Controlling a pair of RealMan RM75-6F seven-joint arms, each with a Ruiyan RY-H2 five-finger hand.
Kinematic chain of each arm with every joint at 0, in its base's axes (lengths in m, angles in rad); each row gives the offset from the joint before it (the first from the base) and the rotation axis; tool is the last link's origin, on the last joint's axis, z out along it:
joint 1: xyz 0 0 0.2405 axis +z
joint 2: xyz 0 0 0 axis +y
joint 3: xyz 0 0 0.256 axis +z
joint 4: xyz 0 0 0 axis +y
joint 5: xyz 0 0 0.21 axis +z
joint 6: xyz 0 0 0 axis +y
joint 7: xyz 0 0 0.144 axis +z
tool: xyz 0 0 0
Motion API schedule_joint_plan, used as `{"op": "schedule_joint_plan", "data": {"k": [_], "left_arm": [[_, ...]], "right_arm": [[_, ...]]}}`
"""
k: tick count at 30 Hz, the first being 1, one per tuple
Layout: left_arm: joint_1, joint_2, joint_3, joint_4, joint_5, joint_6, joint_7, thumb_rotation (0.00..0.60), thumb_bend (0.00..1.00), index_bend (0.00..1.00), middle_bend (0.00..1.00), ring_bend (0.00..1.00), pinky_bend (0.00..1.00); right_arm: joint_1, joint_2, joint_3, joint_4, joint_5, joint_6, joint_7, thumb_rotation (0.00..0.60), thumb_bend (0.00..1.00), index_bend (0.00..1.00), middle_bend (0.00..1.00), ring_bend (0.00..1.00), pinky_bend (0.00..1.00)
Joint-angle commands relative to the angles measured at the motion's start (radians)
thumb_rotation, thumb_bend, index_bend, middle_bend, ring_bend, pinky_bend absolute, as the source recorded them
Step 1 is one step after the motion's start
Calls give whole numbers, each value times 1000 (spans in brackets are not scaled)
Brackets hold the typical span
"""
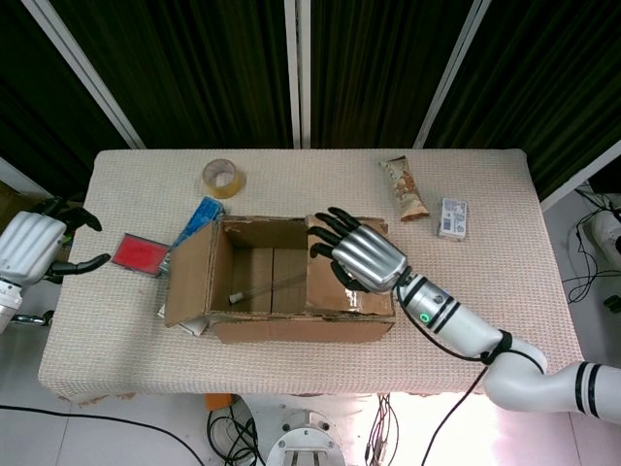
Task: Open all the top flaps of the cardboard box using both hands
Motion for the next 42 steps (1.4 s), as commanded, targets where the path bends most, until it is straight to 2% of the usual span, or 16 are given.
{"op": "schedule_joint_plan", "data": {"k": [1,8,24,32,42], "left_arm": [[7,-17,3,20,9,7,-12,0,91,413,398,120,279],[13,-27,-3,41,23,23,-35,0,91,413,398,120,279],[14,-13,-20,25,34,38,-29,0,90,413,398,121,279],[17,-12,-19,21,37,33,-28,0,91,413,398,120,280],[8,-8,-25,1,43,23,-15,0,91,413,398,120,280]], "right_arm": [[68,-60,15,38,59,-42,-24,600,754,360,174,0,0],[132,-105,-8,78,149,-72,-66,600,767,360,190,0,0],[186,-112,-83,85,241,-76,-133,600,769,360,206,0,0],[180,-73,-102,50,247,-43,-142,600,778,428,264,0,0],[146,29,-122,-33,226,-2,-141,600,778,443,304,0,0]]}}
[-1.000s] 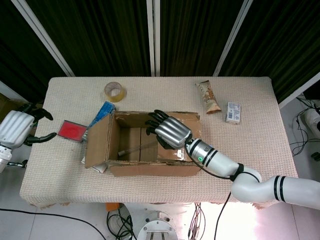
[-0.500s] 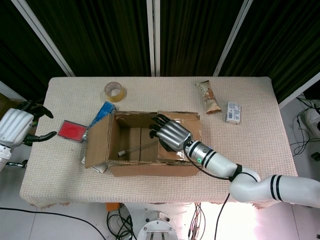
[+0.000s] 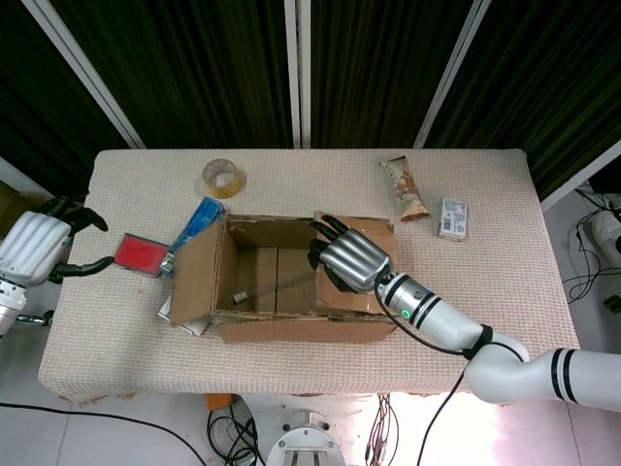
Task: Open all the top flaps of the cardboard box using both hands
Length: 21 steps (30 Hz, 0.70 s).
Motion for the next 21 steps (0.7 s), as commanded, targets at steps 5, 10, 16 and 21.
{"op": "schedule_joint_plan", "data": {"k": [5,10,16,21], "left_arm": [[-9,10,-5,-32,6,-9,29,0,90,413,398,120,280],[-19,17,-12,-64,4,-20,57,0,90,412,398,120,280],[-29,16,-16,-95,-1,-39,90,0,90,412,398,120,280],[-39,12,-21,-113,-6,-54,115,0,90,412,398,120,280]], "right_arm": [[-43,68,-3,-56,-45,44,31,600,778,442,304,0,0],[-75,124,1,-90,-84,61,69,600,778,440,309,0,0],[-122,190,7,-126,-145,94,121,600,778,439,310,0,0],[-166,246,11,-149,-198,121,174,600,778,440,310,0,0]]}}
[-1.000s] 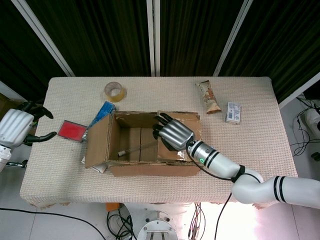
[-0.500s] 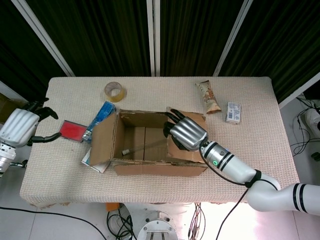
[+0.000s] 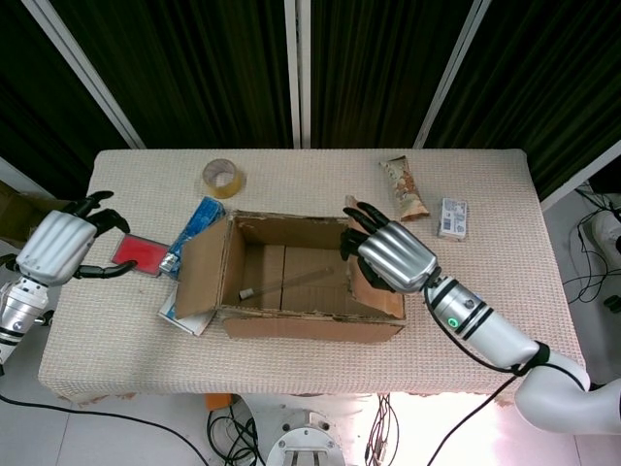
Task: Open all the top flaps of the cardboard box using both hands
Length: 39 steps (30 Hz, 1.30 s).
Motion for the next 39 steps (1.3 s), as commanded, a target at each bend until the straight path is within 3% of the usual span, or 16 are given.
{"op": "schedule_joint_plan", "data": {"k": [1,13,27,39], "left_arm": [[-6,-2,-4,-10,-3,-6,11,0,90,411,398,120,280],[-21,0,-12,-53,-15,-34,62,0,90,409,398,121,280],[-46,1,-20,-105,2,-53,111,0,90,409,400,120,280],[-72,-5,-28,-136,3,-82,147,0,90,409,401,120,280]], "right_arm": [[-27,33,3,-14,-31,16,33,600,778,440,310,0,0],[-147,134,-5,-25,-183,105,190,600,778,439,314,0,0],[-285,205,-37,47,-326,232,404,600,778,433,319,0,0],[-406,297,-74,110,-377,329,589,600,778,431,344,0,0]]}}
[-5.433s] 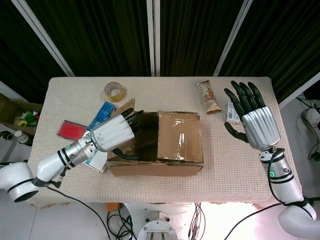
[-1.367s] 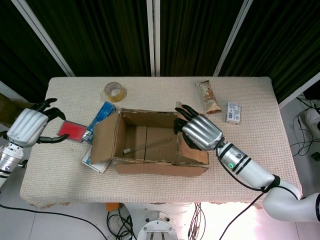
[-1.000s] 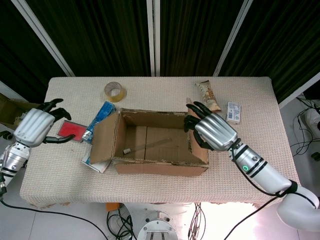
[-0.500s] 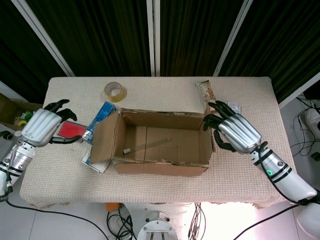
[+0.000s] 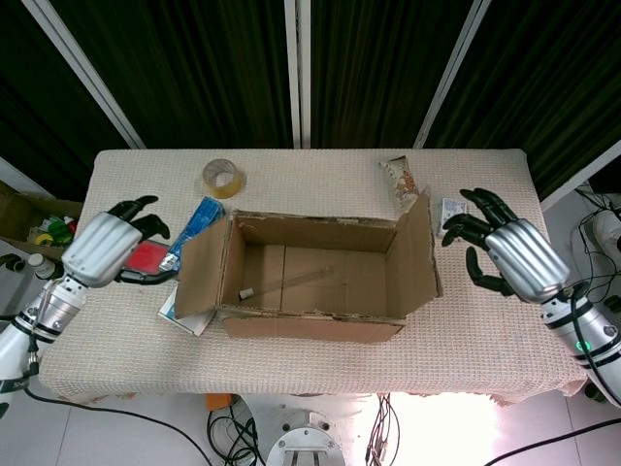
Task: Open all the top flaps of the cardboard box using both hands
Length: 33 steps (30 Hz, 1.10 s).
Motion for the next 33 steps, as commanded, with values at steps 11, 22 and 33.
{"op": "schedule_joint_plan", "data": {"k": [11,22,33], "left_arm": [[1,3,0,-5,3,8,2,0,90,408,400,120,280],[36,-25,20,19,20,60,-8,0,90,372,369,121,280],[210,-81,96,91,61,268,104,0,105,63,125,94,273]], "right_arm": [[-123,-11,-12,127,-36,180,160,600,778,380,331,0,0],[-266,-63,-53,156,66,272,-162,598,654,0,22,0,0],[-487,-299,-136,259,193,441,-488,597,371,0,0,0,0]]}}
